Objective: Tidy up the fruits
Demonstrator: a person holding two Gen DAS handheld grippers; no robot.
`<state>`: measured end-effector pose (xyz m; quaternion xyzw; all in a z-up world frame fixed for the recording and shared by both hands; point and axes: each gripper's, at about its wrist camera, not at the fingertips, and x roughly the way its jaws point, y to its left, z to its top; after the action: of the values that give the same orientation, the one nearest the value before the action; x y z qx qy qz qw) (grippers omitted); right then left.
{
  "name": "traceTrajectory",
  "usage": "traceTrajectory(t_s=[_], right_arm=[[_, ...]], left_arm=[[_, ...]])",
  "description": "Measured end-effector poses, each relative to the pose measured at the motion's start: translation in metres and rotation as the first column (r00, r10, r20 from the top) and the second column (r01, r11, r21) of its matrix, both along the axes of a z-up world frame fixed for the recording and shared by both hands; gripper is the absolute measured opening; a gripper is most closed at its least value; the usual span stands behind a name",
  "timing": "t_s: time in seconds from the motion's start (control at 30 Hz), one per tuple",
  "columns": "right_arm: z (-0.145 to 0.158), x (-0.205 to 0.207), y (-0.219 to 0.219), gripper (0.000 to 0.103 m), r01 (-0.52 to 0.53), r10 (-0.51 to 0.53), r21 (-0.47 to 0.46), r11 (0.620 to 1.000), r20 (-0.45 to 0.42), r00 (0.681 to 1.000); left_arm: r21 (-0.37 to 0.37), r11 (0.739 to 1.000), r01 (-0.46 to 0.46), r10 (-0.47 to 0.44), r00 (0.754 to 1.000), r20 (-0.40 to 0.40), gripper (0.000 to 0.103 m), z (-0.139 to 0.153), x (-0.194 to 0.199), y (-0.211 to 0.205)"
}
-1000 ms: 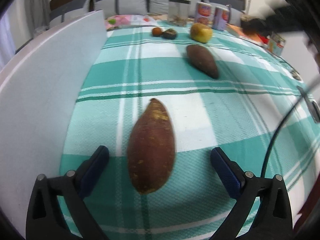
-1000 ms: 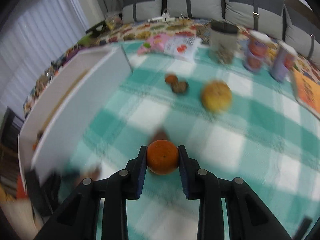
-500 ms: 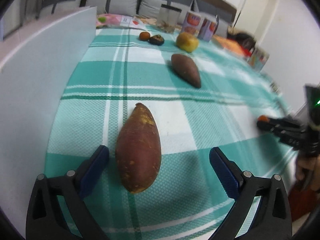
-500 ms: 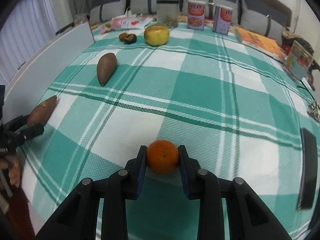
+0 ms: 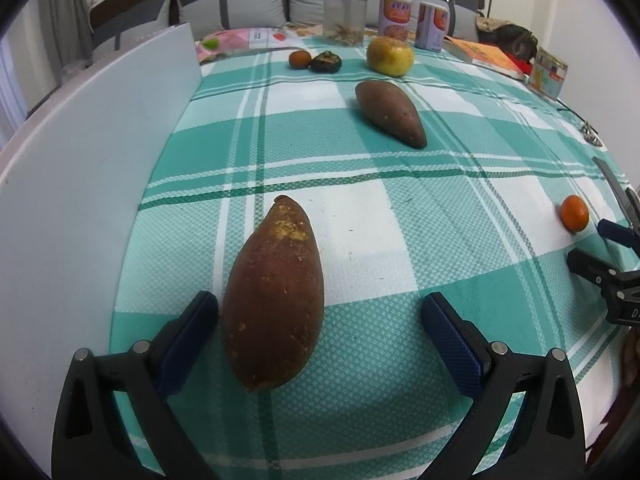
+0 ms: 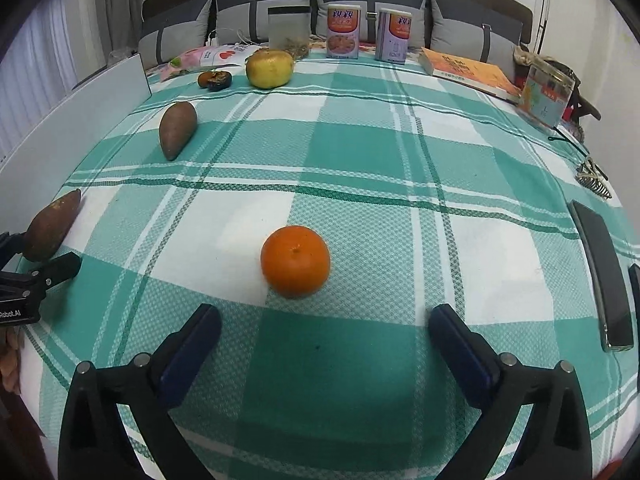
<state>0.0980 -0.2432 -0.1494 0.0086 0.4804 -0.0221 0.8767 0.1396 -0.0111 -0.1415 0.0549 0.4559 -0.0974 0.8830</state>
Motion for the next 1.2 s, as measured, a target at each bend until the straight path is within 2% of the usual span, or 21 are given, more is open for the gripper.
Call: traceTrajectory(t_s=[0.47,0.57,0.6,0.63,0.67,0.7,0.73,0.77,0.93,0.97,1.0,1.03,1.07,1.1,1.13,1.17,1.2], right_arm=[[0.000,0.002,0.000,0.103,-0.005,0.005,0.007,1.000,-0.002,1.000],[-0.001,0.003,-0.001,0.103,-0.008,0.008,0.011,1.000,-0.003,1.000],[-0.001,0.003,-0.001,0.103,-0.009,0.009,0.013,1.000,-0.003,1.000],[-0.001,0.003,-0.001,0.103,-0.010,0.010,0.013,1.000,-0.003,1.000],[-0.001,0.003,-0.001,0.103,-0.011,0.011,0.014,1.000,-0.003,1.000],[-0.001,0.003,-0.001,0.103,-0.012,0.012,0.015,1.000,-0.002,1.000],[-0.001,0.003,-0.002,0.103,-0.013,0.013,0.016,1.000,-0.002,1.000],[-0.001,0.003,-0.001,0.103,-0.014,0.014,0.016,1.000,-0.002,1.000],[0.000,0.003,-0.002,0.103,-0.021,0.021,0.019,1.000,-0.008,1.000],[0.001,0.004,-0.003,0.103,-0.036,0.037,0.029,0.999,-0.027,0.999],[0.003,0.004,-0.005,0.103,-0.044,0.046,0.043,0.998,-0.045,0.998],[0.007,0.004,-0.010,0.103,-0.041,0.047,0.080,0.996,-0.065,0.997],[0.015,0.004,-0.017,0.103,-0.025,0.037,0.155,0.988,-0.071,0.997],[0.020,0.005,-0.022,0.102,-0.014,0.028,0.198,0.980,-0.067,0.997],[0.026,0.008,-0.024,0.102,-0.005,0.021,0.225,0.974,-0.067,0.998],[0.031,0.014,-0.024,0.098,-0.010,0.028,0.233,0.972,-0.074,0.997],[0.033,0.019,-0.021,0.089,-0.023,0.042,0.226,0.974,-0.080,0.996]], left_arm=[[-0.001,1.000,0.000,0.000,1.000,0.000,0.103,0.000,0.000,0.000],[-0.017,0.999,0.042,-0.043,0.998,-0.052,0.101,0.003,0.005,0.003],[-0.066,0.996,0.065,-0.071,0.993,-0.096,0.101,0.007,0.009,0.009],[-0.148,0.986,0.070,-0.089,0.988,-0.126,0.101,0.011,0.010,0.020],[-0.248,0.967,0.058,-0.097,0.984,-0.151,0.101,0.015,0.011,0.031],[-0.383,0.923,0.011,-0.088,0.979,-0.183,0.101,0.017,0.012,0.050],[-0.421,0.907,-0.021,-0.069,0.978,-0.198,0.101,0.017,0.013,0.059],[-0.429,0.902,-0.046,-0.048,0.977,-0.206,0.101,0.016,0.014,0.065],[-0.296,0.955,0.019,-0.062,0.989,-0.137,0.099,0.019,0.012,0.043],[-0.262,0.965,0.021,-0.054,0.991,-0.121,0.099,0.019,0.013,0.038],[-0.195,0.981,0.008,-0.029,0.994,-0.107,0.098,0.017,0.016,0.032],[-0.161,0.987,-0.002,-0.015,0.995,-0.102,0.092,0.016,0.017,0.030],[-0.134,0.991,-0.009,-0.005,0.995,-0.102,0.079,0.013,0.018,0.029],[-0.070,0.997,-0.024,0.018,0.997,-0.075,0.056,0.012,0.016,0.029],[-0.051,0.999,-0.015,0.011,0.998,-0.066,0.041,0.012,0.016,0.029],[-0.046,0.999,-0.011,0.008,0.998,-0.062,0.041,0.013,0.015,0.030],[-0.069,0.997,-0.020,0.015,0.998,-0.068,0.041,0.014,0.016,0.034]])
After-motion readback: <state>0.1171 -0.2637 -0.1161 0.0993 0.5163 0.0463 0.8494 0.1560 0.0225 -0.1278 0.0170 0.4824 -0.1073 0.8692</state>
